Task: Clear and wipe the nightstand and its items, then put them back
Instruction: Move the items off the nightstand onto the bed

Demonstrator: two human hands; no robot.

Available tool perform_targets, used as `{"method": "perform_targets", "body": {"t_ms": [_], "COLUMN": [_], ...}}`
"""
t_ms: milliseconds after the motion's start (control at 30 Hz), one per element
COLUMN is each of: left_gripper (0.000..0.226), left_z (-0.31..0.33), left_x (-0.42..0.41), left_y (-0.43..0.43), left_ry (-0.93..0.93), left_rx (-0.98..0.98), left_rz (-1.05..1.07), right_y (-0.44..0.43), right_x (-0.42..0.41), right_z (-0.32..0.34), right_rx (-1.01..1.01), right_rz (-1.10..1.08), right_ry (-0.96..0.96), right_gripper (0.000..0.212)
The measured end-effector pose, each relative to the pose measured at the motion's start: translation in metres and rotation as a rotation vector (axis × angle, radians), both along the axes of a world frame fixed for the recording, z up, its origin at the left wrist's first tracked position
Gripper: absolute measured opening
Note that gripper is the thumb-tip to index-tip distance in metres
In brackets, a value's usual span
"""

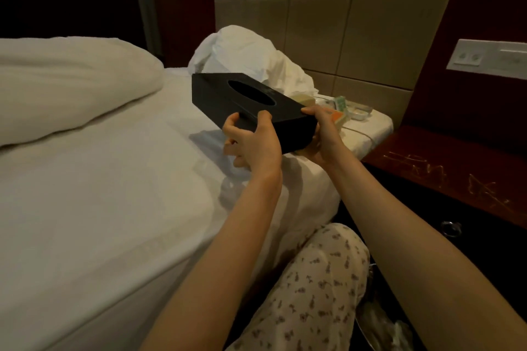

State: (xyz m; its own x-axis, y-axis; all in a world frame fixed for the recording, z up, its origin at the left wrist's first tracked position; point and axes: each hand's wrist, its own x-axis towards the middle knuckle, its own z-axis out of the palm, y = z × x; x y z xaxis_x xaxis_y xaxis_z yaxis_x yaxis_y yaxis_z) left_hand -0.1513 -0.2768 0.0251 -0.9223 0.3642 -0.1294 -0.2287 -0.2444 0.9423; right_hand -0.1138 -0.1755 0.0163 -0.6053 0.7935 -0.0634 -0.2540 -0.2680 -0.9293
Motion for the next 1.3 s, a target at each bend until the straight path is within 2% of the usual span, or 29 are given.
{"method": "perform_targets", "body": {"t_ms": [333,667,733,800,933,1000,1067,1200,1267,1300], "left_gripper": [0.051,0.051,0.053,0.057,0.056,0.054,0.053,0.048,0.041,0.036], "left_z": [-0.018,-0.025,-0.025,-0.024,-0.010,-0.004,-0.003,-0.003,-0.002,-0.001], "left_x": [-0.005,-0.010,-0.012,-0.016,-0.016,-0.009,-0.002,0.009,0.014,0.016], "left_y": [-0.007,-0.010,-0.011,-0.013,-0.016,-0.013,-0.007,0.006,0.014,0.018], "left_ry": [-0.123,-0.071,-0.013,0.132,0.373,0.477,0.545,0.617,0.656,0.613], "left_rx": [-0.062,-0.114,-0.140,-0.177,-0.154,-0.151,-0.150,-0.124,-0.040,0.020], "left_rz": [0.049,0.042,0.050,0.113,0.167,0.142,0.091,0.034,-0.027,-0.110], "right_y": [-0.008,-0.016,-0.015,-0.016,-0.011,-0.008,-0.004,0.011,0.020,0.025], "right_x": [-0.016,-0.021,-0.023,-0.027,-0.036,-0.033,-0.027,-0.010,0.004,0.013], "right_z": [-0.012,-0.016,-0.016,-0.016,-0.019,-0.020,-0.018,-0.008,-0.007,-0.007], "right_rx": [0.028,0.000,0.000,0.041,0.322,0.499,0.590,0.419,0.378,0.355], "right_rz": [0.054,0.037,0.011,-0.026,-0.167,-0.187,-0.188,-0.176,-0.197,-0.210], "right_ry": [-0.123,-0.205,-0.232,-0.299,-0.519,-0.622,-0.677,-0.596,-0.594,-0.584], "right_gripper": [0.011,0.011,0.010,0.015,0.050,0.053,0.048,0.039,0.037,0.036]}}
